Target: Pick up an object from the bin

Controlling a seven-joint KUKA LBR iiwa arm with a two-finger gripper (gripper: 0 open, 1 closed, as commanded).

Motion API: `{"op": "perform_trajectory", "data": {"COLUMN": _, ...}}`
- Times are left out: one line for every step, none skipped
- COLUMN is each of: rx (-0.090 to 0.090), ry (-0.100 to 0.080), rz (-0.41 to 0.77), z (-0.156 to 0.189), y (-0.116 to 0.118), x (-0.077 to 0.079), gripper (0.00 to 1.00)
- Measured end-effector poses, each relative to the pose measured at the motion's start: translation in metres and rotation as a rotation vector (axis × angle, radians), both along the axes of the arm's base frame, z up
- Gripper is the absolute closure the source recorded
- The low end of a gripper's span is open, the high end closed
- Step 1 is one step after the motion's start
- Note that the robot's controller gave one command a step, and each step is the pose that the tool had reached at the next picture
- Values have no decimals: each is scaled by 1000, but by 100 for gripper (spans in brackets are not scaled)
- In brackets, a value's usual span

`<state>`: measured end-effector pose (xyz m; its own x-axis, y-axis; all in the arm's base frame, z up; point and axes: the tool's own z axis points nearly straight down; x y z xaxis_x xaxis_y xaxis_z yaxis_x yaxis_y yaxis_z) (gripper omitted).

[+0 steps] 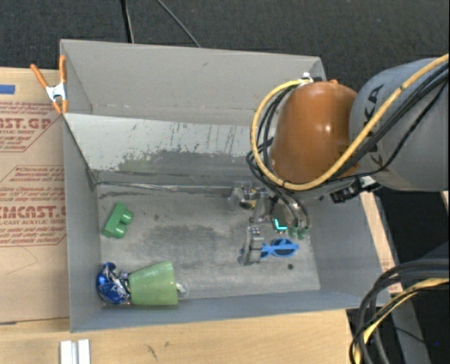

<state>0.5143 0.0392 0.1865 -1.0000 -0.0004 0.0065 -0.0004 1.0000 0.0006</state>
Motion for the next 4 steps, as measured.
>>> {"op": "perform_trajectory", "data": {"rx": -2, "ry": 0, "rz": 28, "z": -84, "y": -81, "x": 4, "gripper": 0}}
{"op": "perform_trajectory", "data": {"rx": -1, "ry": -3, "rz": -159, "z": -118, "y": -106, "x": -7, "gripper": 0}}
{"op": "perform_trajectory", "data": {"rx": 0, "ry": -6, "rz": -158, "z": -117, "y": -105, "x": -6, "gripper": 100}}
{"op": "perform_trajectory", "data": {"rx": -1, "ry": -16, "rz": -169, "z": 16, "y": -97, "x": -3, "gripper": 100}}
